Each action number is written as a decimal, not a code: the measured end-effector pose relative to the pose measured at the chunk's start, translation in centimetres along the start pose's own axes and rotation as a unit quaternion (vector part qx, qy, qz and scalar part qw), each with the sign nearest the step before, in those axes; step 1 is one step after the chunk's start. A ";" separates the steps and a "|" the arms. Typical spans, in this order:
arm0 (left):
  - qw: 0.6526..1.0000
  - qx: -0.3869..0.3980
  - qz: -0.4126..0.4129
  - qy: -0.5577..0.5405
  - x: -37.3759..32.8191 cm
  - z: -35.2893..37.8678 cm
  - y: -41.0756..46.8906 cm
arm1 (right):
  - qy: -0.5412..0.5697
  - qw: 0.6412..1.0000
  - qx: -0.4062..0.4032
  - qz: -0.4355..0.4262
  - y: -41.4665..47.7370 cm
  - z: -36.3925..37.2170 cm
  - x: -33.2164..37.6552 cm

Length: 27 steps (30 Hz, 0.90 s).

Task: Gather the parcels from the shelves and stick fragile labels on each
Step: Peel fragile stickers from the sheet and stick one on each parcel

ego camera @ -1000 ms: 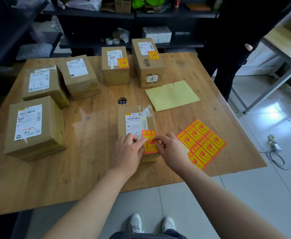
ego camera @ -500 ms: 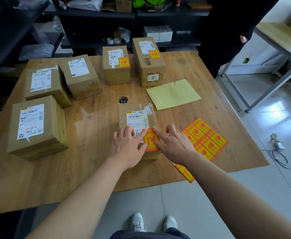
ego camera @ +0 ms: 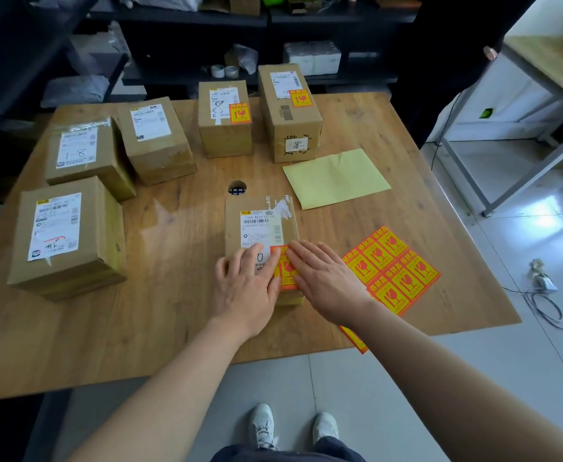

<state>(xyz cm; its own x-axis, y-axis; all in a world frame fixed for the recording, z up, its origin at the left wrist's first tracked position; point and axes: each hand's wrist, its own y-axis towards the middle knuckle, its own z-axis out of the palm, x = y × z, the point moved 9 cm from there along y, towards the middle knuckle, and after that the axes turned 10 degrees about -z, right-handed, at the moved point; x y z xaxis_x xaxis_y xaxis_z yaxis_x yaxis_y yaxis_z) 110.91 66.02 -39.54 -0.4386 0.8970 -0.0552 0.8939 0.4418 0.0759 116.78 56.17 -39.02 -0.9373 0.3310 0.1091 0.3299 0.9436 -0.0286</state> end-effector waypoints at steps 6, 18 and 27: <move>0.999 0.017 -0.051 -0.009 1.1 0.4 -0.4 | 0.023 1.000 -0.015 -0.002 -0.4 0.4 -0.1; 0.935 0.102 -0.290 -0.176 6.0 2.1 -2.6 | 0.260 0.951 -0.059 0.157 -1.6 1.3 -3.4; 0.893 0.015 -0.321 -0.315 6.4 -1.3 0.0 | 0.344 0.922 -0.134 0.114 2.5 -2.4 -4.4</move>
<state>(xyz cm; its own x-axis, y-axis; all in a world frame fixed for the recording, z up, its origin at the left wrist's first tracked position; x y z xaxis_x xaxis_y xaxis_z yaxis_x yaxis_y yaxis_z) 107.94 71.78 -38.61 -0.7315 0.2680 -0.6269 0.4832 0.8525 -0.1993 122.00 57.09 -37.24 -0.5778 0.3500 0.7374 0.6120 0.7835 0.1076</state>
